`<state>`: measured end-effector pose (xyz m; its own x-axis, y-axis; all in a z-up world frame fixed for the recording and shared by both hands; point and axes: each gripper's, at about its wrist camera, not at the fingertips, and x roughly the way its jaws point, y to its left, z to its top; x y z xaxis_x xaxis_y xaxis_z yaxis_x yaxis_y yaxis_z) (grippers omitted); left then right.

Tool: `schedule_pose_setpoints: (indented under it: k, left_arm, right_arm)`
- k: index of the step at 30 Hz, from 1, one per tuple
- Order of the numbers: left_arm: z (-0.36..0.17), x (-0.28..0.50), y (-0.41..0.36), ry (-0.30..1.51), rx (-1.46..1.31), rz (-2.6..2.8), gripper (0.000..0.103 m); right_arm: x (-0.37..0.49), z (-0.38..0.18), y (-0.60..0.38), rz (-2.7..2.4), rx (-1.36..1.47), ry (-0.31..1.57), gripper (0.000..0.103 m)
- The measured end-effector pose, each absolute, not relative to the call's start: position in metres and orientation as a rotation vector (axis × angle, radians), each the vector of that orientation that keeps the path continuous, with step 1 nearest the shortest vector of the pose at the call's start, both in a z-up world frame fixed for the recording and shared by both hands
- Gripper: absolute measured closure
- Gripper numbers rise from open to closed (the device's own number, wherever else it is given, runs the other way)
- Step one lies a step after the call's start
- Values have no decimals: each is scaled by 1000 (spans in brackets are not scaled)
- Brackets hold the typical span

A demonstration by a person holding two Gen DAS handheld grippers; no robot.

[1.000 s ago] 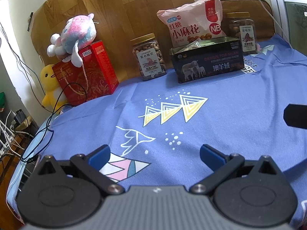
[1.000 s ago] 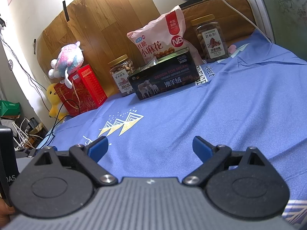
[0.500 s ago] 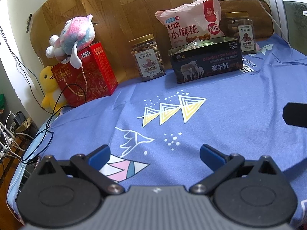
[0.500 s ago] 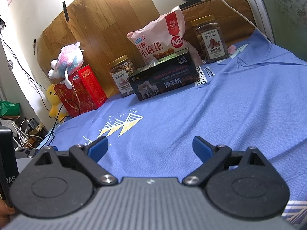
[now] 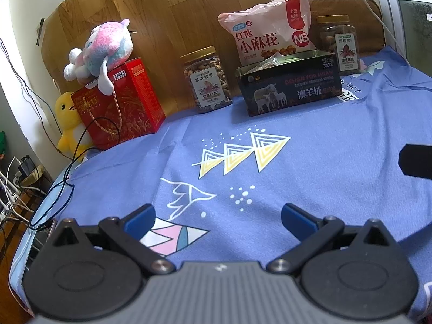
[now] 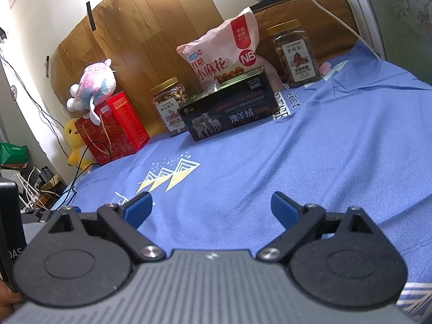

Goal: Organize snacks

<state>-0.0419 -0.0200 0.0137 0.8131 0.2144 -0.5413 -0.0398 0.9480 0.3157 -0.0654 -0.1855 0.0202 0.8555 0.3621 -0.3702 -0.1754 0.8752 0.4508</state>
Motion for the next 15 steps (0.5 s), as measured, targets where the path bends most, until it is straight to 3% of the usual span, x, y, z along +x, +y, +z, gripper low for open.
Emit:
schedule_pose_setpoints:
  k: [15]
  left_arm:
    - [12, -39, -15, 643, 253, 88, 0]
  right_arm:
    - [-65, 20, -186, 292, 417, 465, 7]
